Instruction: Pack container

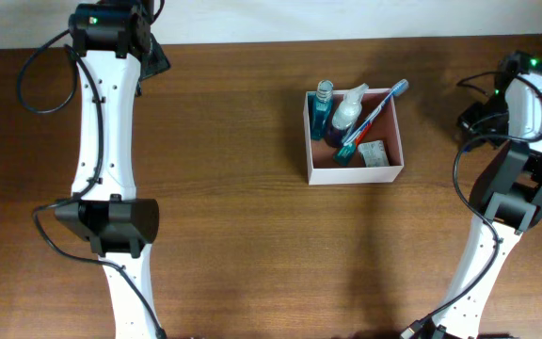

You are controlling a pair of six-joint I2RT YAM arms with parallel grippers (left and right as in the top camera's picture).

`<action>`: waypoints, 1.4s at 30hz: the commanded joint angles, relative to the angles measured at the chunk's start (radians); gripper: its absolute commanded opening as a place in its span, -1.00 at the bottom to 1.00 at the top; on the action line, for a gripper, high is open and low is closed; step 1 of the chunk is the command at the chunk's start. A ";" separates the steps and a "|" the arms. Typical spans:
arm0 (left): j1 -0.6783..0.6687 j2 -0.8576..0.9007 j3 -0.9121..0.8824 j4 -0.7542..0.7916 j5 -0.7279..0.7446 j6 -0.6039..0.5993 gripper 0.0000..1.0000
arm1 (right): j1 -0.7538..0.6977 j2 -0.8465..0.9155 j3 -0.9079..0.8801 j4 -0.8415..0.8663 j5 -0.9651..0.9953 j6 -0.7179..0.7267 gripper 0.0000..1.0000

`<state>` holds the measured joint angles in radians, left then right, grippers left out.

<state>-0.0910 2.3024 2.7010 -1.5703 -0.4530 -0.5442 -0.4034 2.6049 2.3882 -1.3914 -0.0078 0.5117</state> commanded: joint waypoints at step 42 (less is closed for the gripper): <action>0.002 0.011 -0.002 -0.001 -0.014 -0.012 0.99 | 0.386 -0.013 0.451 -0.308 -0.306 -0.323 -0.92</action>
<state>-0.0910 2.3024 2.7010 -1.5703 -0.4530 -0.5442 -0.0216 2.6099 2.8250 -1.6932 -0.2977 0.2008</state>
